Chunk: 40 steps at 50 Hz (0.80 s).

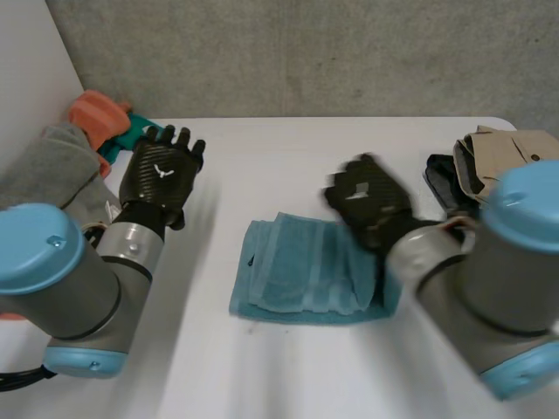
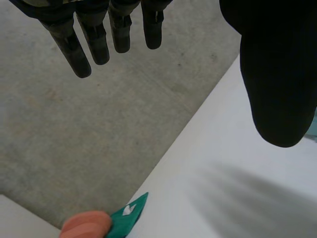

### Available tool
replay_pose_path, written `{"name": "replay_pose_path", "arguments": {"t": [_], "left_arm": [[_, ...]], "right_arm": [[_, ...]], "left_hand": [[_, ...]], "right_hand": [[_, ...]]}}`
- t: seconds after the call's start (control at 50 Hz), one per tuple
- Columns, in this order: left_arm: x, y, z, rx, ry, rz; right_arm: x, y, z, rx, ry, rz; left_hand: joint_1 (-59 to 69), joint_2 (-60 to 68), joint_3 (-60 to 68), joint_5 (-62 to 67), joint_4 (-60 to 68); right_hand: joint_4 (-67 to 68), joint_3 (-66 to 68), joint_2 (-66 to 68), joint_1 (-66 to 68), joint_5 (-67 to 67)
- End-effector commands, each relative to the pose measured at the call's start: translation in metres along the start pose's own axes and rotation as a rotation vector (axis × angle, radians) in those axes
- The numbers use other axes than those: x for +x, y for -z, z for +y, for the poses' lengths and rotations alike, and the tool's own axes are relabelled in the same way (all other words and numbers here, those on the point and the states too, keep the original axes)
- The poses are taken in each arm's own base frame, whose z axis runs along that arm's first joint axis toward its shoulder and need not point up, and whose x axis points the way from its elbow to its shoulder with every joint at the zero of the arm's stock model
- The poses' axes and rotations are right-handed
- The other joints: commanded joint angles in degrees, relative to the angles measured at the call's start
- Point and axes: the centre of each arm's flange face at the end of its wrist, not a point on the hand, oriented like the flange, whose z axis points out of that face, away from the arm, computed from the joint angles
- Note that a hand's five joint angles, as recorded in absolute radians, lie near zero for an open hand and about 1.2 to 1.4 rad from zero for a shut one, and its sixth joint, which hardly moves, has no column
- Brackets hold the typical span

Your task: Fold the laundry.

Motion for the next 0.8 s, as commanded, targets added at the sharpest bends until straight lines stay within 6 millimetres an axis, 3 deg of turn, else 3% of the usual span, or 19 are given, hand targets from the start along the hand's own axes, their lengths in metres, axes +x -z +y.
{"name": "replay_pose_path", "arguments": {"t": [0.02, 0.06, 0.08, 0.1, 0.16, 0.22, 0.3, 0.36, 0.4, 0.42, 0.58, 0.72, 0.8], "left_arm": [[-0.006, 0.0, -0.002, -0.005, 0.041, -0.033], [-0.008, -0.001, -0.003, -0.01, 0.052, -0.044], [-0.01, -0.002, -0.004, -0.011, 0.062, -0.054], [-0.011, -0.003, -0.005, -0.011, 0.065, -0.06], [-0.014, -0.008, -0.01, 0.006, 0.081, -0.075], [-0.015, -0.009, -0.014, 0.019, 0.093, -0.077], [-0.011, -0.01, -0.024, 0.04, 0.111, -0.059], [0.002, -0.004, -0.033, 0.053, 0.152, -0.012], [0.014, 0.001, -0.038, 0.054, 0.194, 0.037], [0.028, 0.008, -0.04, 0.044, 0.235, 0.093], [0.076, 0.025, -0.037, -0.017, 0.349, 0.308], [0.099, 0.025, -0.032, -0.062, 0.361, 0.377], [0.104, 0.021, -0.03, -0.094, 0.348, 0.396]], "right_arm": [[-0.085, -0.003, -0.038, 0.172, 0.085, -0.247], [-0.088, -0.006, -0.039, 0.176, 0.076, -0.253], [-0.088, -0.007, -0.04, 0.174, 0.062, -0.248], [-0.086, -0.007, -0.041, 0.174, 0.047, -0.243], [-0.079, -0.009, -0.04, 0.138, -0.079, -0.217], [-0.066, -0.013, -0.031, 0.079, -0.228, -0.177], [-0.015, -0.008, -0.008, -0.022, -0.548, -0.059], [0.002, -0.003, 0.003, -0.077, -0.677, -0.026], [0.014, 0.0, 0.024, -0.18, -0.798, -0.002], [0.016, 0.002, 0.028, -0.206, -0.815, -0.001], [0.012, 0.009, 0.052, -0.331, -0.856, -0.011], [0.021, 0.009, 0.073, -0.355, -0.878, 0.042], [0.02, 0.008, 0.073, -0.35, -0.882, 0.02]], "left_hand": [[-0.8, -0.7, -1.2, -1.8, -0.8], [-0.8, -0.7, -1.2, -1.8, -0.8], [-0.9, -0.9, -1.3, -2.0, -1.0], [-0.9, -0.9, -1.4, -2.0, -1.0], [-0.9, -0.9, -1.4, -2.0, -1.0], [-0.9, -0.9, -1.4, -2.0, -1.0], [-0.9, -0.9, -1.4, -2.0, -1.0], [-0.9, -0.9, -1.4, -2.0, -1.0], [-0.6, -0.6, -1.0, -1.6, -0.7], [-0.4, -0.4, -0.8, -1.5, -0.5], [0.4, 0.4, 0.0, -0.6, 0.3], [1.3, 1.3, 0.8, 0.2, 1.2], [1.8, 1.8, 1.3, 0.7, 1.7]], "right_hand": [[7.4, 8.1, 9.7, 23.2, 9.4], [-10.3, -9.7, -8.1, 5.4, -8.3], [-32.9, -32.3, -30.7, -17.2, -30.9], [-42.6, -42.0, -40.4, -26.9, -40.6], [-58.1, -57.5, -55.9, -42.4, -56.1], [-58.1, -57.5, -55.9, -42.4, -56.1], [-58.1, -57.5, -55.9, -42.4, -56.1], [-58.1, -57.5, -55.9, -42.4, -56.1], [-58.1, -57.5, -55.9, -42.4, -56.1], [-58.1, -57.5, -55.9, -42.4, -56.1], [-58.1, -57.5, -55.9, -42.4, -56.1], [-58.1, -57.5, -55.9, -42.4, -56.1], [-58.1, -57.5, -55.9, -42.4, -56.1]]}}
